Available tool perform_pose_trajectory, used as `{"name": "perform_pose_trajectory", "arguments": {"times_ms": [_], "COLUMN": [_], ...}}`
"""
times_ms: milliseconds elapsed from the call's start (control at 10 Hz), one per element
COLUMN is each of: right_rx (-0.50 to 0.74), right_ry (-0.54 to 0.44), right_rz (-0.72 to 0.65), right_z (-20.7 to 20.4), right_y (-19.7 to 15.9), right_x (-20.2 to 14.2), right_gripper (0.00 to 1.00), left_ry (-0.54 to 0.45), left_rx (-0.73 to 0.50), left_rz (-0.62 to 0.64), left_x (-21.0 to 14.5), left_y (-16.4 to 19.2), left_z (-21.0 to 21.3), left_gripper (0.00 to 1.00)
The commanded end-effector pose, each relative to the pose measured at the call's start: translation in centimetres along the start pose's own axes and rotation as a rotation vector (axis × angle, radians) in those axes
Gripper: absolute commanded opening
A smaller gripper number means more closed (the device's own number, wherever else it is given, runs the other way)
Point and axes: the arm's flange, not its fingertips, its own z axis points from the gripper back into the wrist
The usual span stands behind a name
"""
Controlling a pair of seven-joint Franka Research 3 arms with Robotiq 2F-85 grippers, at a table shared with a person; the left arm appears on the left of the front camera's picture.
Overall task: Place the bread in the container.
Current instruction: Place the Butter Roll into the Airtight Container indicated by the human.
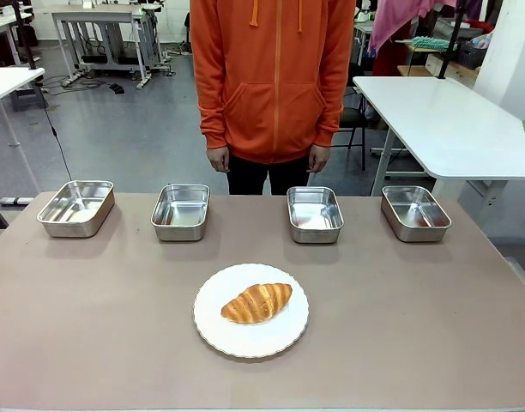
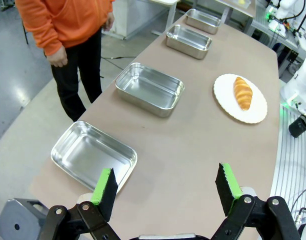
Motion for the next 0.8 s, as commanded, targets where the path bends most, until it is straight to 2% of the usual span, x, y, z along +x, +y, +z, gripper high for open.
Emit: {"name": "perform_pose_trajectory", "arguments": {"times_ms": [0, 700], "right_rx": [0.004, 0.004], "right_ry": [-0.020, -0.020], "right_rz": [0.003, 0.003], "right_z": [-0.07, -0.07], "right_y": [-0.08, -0.08], "right_x": [0.25, 0.25], "right_gripper": [1.00, 1.00], "left_ry": [-0.003, -0.003], "left_rx": [-0.001, -0.001], "left_rz": [-0.005, -0.005], "left_x": [0.09, 0.09], "left_y": [-0.06, -0.06], "left_z": [0.04, 0.04], "left_gripper": [1.00, 1.00]}}
